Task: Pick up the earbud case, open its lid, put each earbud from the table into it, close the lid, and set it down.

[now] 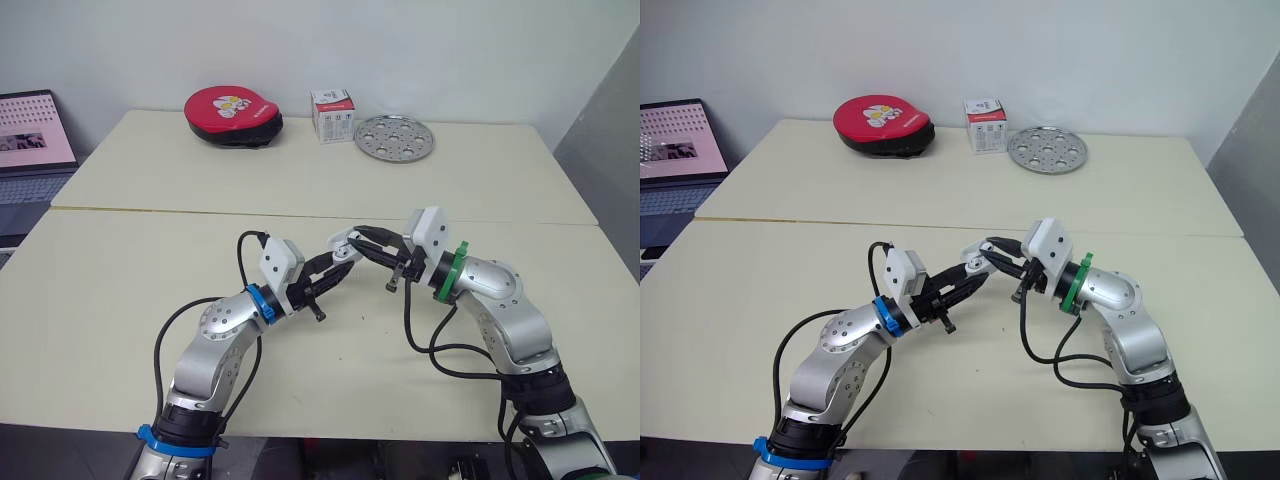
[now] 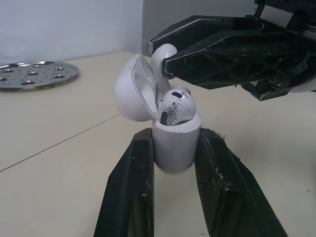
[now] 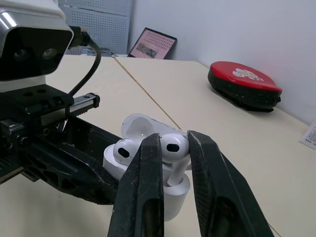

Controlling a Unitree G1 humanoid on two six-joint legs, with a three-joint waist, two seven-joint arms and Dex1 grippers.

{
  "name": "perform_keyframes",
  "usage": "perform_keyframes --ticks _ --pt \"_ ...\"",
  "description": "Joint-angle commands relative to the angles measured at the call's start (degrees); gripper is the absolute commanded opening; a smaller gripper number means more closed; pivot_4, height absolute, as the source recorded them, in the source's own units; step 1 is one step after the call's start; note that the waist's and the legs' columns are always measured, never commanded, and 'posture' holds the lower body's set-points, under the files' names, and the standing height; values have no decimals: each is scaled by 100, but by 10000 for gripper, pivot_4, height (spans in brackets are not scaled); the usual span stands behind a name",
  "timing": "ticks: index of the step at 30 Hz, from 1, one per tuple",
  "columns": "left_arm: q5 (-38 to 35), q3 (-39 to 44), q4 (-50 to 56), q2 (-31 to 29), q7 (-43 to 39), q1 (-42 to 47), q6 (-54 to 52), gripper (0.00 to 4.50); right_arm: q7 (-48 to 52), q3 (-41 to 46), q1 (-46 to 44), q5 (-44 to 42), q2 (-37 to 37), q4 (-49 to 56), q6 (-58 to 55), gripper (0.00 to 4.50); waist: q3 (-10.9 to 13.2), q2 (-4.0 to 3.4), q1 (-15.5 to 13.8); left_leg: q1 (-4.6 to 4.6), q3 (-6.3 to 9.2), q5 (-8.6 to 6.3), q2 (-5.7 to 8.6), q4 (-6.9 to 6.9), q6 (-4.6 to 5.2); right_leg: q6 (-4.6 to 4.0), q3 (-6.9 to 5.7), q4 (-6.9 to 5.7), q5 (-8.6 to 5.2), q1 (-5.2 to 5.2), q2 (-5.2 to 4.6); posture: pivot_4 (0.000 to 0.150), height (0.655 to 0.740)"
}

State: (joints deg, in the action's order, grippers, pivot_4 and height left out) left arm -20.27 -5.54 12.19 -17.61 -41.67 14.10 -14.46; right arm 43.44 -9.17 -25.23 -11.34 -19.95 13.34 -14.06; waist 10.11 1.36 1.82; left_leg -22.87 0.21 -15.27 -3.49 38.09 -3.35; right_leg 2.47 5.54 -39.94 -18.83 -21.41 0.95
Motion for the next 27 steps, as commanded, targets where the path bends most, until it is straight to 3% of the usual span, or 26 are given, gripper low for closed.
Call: perform_keyframes --ticks 1,9,15,21,27 --pt "-109 41 99 36 -16 93 69 7804 -54 -75 65 178 -75 58 283 3849 0 0 0 0 0 0 0 0 0 0 0 0 0 0 0 1500 7400" --pt "-100 6 111 55 -22 113 95 7804 14 -201 234 57 -95 313 98 3849 0 0 -1 0 0 0 0 0 0 0 0 0 0 0 0 1500 7400" --pt "-86 -4 100 40 -32 111 101 7804 6 -36 179 -210 -219 624 -501 24506 0 0 -3 0 3 0 0 0 0 0 -1 0 0 1 0 1500 7400" --pt "-87 9 31 6 -79 108 87 7804 163 967 67 -1236 -1048 1253 -1901 24636 0 0 -20 -5 4 0 4 1 0 0 -1 4 0 2 -3 1500 7400" --pt "-539 -385 143 -319 -1012 131 -504 7804 753 1549 -125 -1650 -2308 1082 -2334 24636 1 0 4 -3 0 -1 3 -3 1 0 0 6 0 0 0 1500 7400"
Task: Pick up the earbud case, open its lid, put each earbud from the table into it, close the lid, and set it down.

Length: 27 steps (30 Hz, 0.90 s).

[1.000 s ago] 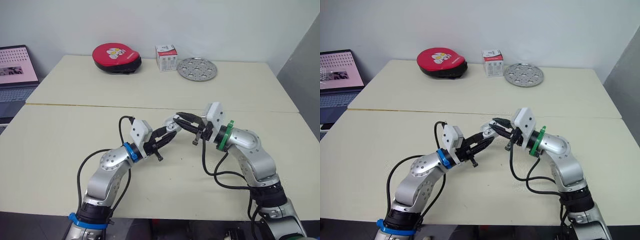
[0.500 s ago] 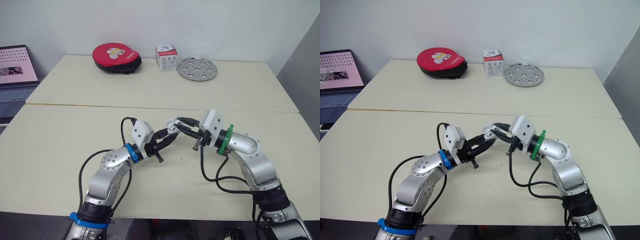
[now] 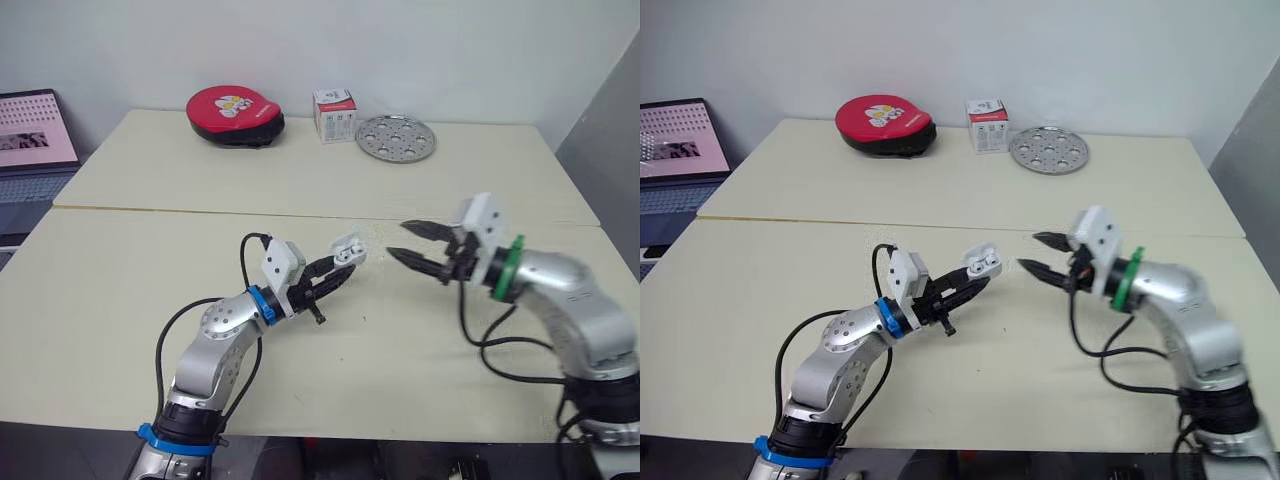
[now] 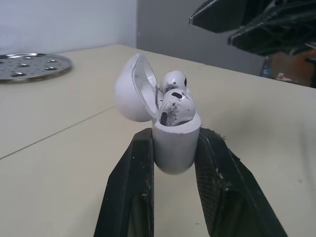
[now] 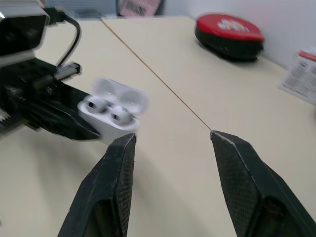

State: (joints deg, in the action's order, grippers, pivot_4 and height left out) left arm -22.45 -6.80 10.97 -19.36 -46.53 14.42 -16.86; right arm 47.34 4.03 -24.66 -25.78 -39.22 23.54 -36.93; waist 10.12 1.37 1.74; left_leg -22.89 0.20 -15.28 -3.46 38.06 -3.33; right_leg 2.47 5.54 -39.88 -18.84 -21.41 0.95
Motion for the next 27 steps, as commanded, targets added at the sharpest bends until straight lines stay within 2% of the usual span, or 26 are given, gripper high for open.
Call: perform_keyframes --ticks 1,3,8,15,23,27 --pt "-417 -413 304 -234 -794 120 -406 7804 557 221 -223 -182 -631 -28 -29 22935 0 -1 15 2 -3 0 0 -4 0 0 2 1 0 -1 1 1500 7400" --pt "-544 -637 328 -355 -1175 186 -606 7804 830 109 -297 -142 -967 -162 -11 18565 1 -1 15 1 -4 0 0 -5 0 0 2 3 0 -2 2 1500 7400" --pt "-522 -1014 145 -409 -1736 441 -641 7804 1405 -522 -446 -46 -1331 -323 -8 380 2 0 16 2 -11 0 0 -3 1 0 9 10 0 -1 2 1500 7400" --pt "-395 -1136 -158 -278 -1930 652 -490 7804 1791 -931 -388 -310 -1264 -142 -334 0 2 0 6 -4 -9 0 0 -2 1 0 6 19 0 -1 1 1500 7400" --pt "-320 -1123 -228 -205 -1927 686 -465 7804 1928 -650 26 -1076 -1381 524 -887 0 2 1 -4 -8 -3 0 -1 -3 1 0 1 27 0 1 1 1500 7400" --pt "-299 -1096 -284 -172 -1903 721 -465 7804 1943 -697 383 -1140 -1549 762 -947 0 2 1 -6 -8 -5 -1 1 -1 1 0 4 29 0 3 -1 1500 7400"
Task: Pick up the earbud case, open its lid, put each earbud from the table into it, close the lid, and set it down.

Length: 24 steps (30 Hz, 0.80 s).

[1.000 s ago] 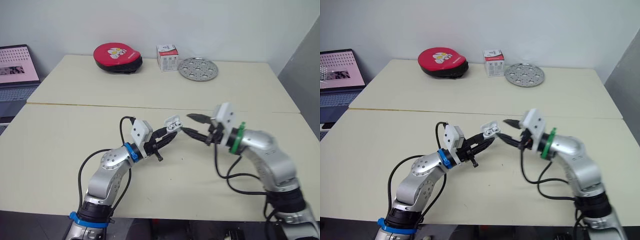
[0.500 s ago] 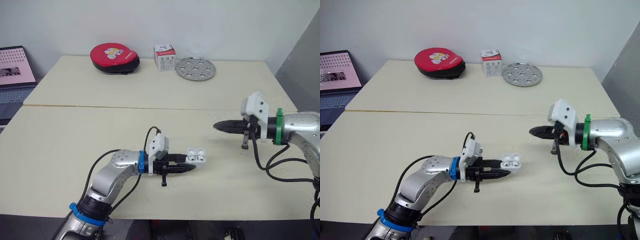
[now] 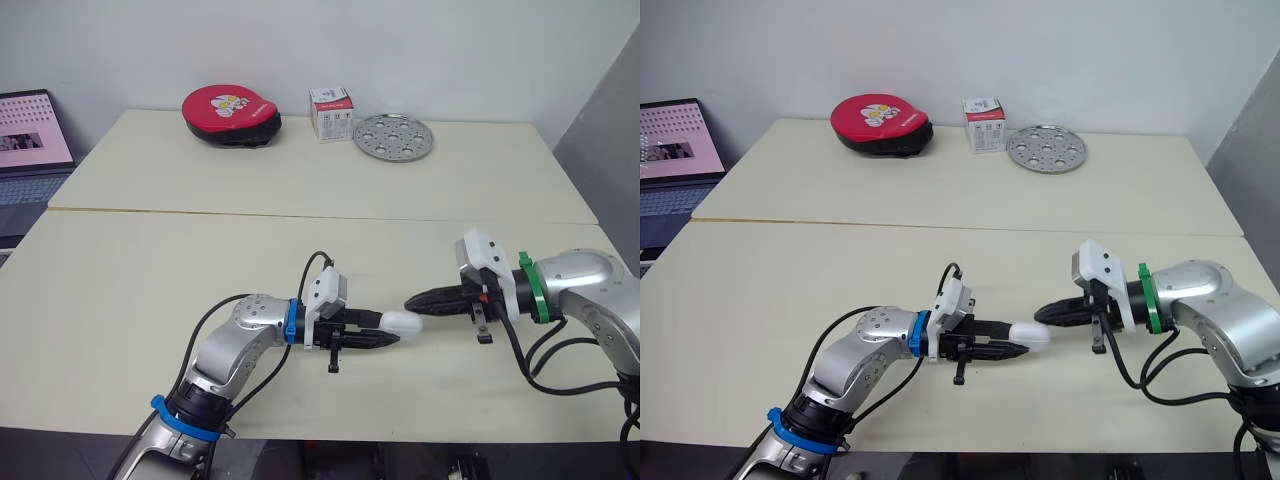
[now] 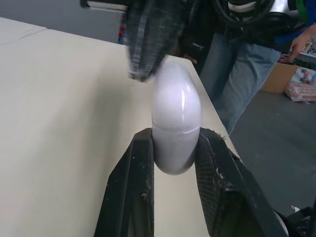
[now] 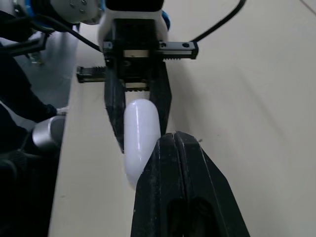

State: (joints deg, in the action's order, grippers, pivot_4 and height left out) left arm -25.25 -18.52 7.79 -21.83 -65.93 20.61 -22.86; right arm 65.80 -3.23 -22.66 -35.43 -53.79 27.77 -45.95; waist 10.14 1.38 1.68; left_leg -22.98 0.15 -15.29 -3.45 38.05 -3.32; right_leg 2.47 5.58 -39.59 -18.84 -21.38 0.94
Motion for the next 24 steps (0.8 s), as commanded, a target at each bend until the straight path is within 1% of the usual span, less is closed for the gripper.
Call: perform_keyframes --ticks 1,4,7,11,14,16,19,24 --pt "-14 87 9 89 41 123 133 7804 69 8 268 -170 -105 382 -44 0 0 0 1 1 1 0 0 0 0 0 -1 0 0 2 0 1500 7400" --pt "-22 136 -74 141 90 193 72 7804 -12 29 462 -147 -93 488 20 0 1 1 2 1 5 0 -2 -1 0 0 -3 -1 0 0 3 1500 7400" --pt "-87 280 -288 228 310 324 -245 7804 -249 211 615 -28 -72 492 136 0 1 1 -1 -1 5 0 0 1 0 0 -3 0 0 1 2 1500 7400" --pt "-266 534 -752 337 704 680 -1056 7804 -542 493 854 190 -79 393 389 0 1 2 3 0 6 0 2 3 0 1 -3 -2 0 2 2 1500 7400" --pt "-369 725 -1473 419 1026 1183 -1960 7804 -926 693 1157 403 116 494 681 0 2 4 0 -2 12 0 1 2 0 1 -8 -3 0 0 4 1500 7400" --pt "-338 781 -1798 454 1134 1387 -2258 7804 -1041 711 1267 467 173 564 776 0 2 4 0 -3 16 0 2 2 0 2 -9 -3 0 -1 5 1500 7400" --pt "-247 764 -2467 446 1119 1705 -2691 7804 -1233 655 1389 553 250 687 801 0 2 4 3 -4 15 0 4 1 0 2 -6 1 -1 -1 4 1500 7400" --pt "37 514 -3018 255 779 1871 -2705 7804 -1365 566 1364 601 271 744 766 0 2 4 6 -3 19 1 4 -1 -1 2 -9 -1 -1 -1 5 1500 7400"
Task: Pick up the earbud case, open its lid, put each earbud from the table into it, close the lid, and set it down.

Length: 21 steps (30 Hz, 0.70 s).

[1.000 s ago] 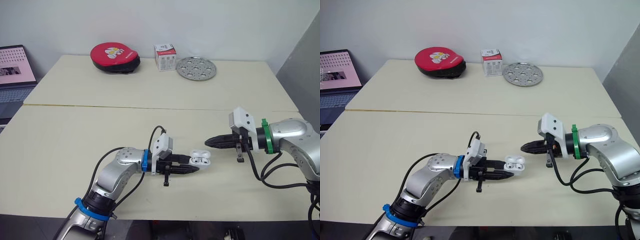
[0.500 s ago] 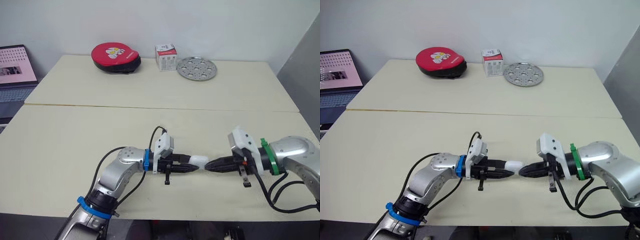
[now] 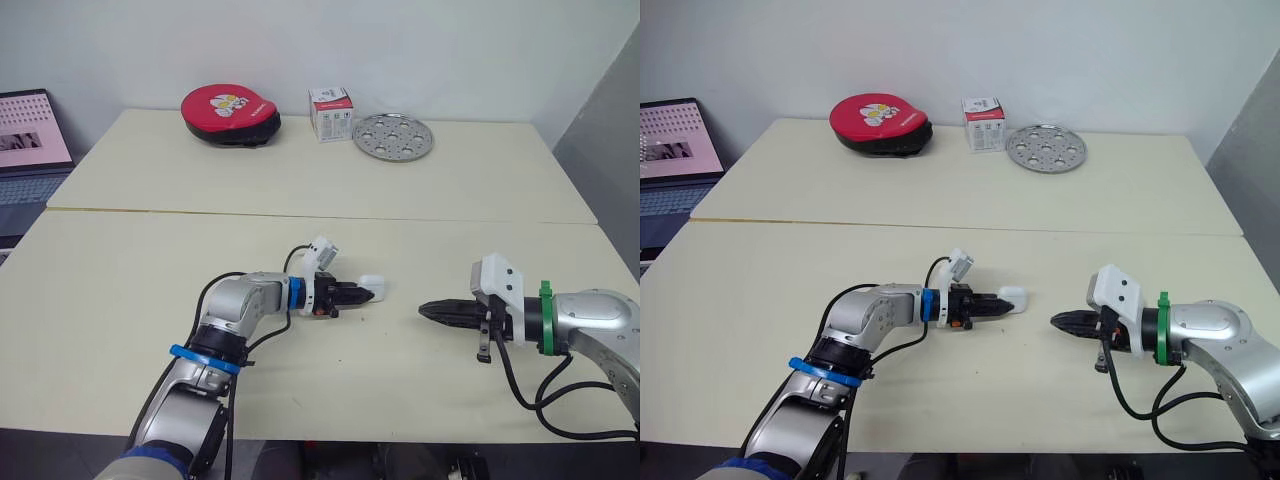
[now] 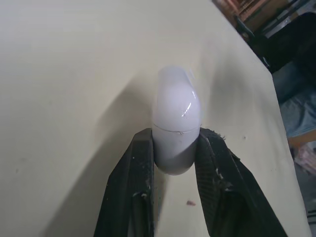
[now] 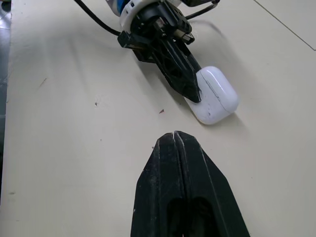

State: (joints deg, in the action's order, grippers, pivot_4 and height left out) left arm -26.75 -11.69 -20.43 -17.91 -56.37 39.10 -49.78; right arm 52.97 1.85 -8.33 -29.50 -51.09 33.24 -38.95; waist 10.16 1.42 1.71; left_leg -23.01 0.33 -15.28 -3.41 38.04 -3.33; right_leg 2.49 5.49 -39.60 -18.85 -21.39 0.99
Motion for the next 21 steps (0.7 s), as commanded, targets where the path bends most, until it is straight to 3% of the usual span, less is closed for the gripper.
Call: perform_keyframes --ticks 1,9,11,13,21 --pt "239 -215 -171 -228 -255 -6 14 11304 -99 49 -91 10 -6 206 43 0 0 0 12 2 -1 0 0 0 0 0 2 -1 0 1 0 1500 7400" --pt "591 -185 926 -1546 -455 -859 587 35219 50 -28 -315 78 -214 157 73 0 -3 -5 93 24 -2 0 -15 0 0 -1 11 -27 0 4 17 1500 7400" --pt "531 108 1379 -1956 -464 -1211 831 40544 170 -95 -430 188 -315 110 214 3524 -3 -5 139 29 0 0 -19 -1 0 -2 12 -33 0 3 20 1500 7400" --pt "454 443 1755 -2213 -417 -1516 1160 45000 330 -116 -528 206 -407 61 317 9257 -3 -6 177 38 -2 0 -23 -6 0 -2 20 -36 0 4 25 1500 7400" --pt "453 1627 3421 -3173 -535 -2926 2428 45000 1301 -232 -1216 621 -821 -696 1460 37026 19 3 74 5 -3 0 -15 -4 -1 -5 6 -26 -3 -19 -4 1500 7400"
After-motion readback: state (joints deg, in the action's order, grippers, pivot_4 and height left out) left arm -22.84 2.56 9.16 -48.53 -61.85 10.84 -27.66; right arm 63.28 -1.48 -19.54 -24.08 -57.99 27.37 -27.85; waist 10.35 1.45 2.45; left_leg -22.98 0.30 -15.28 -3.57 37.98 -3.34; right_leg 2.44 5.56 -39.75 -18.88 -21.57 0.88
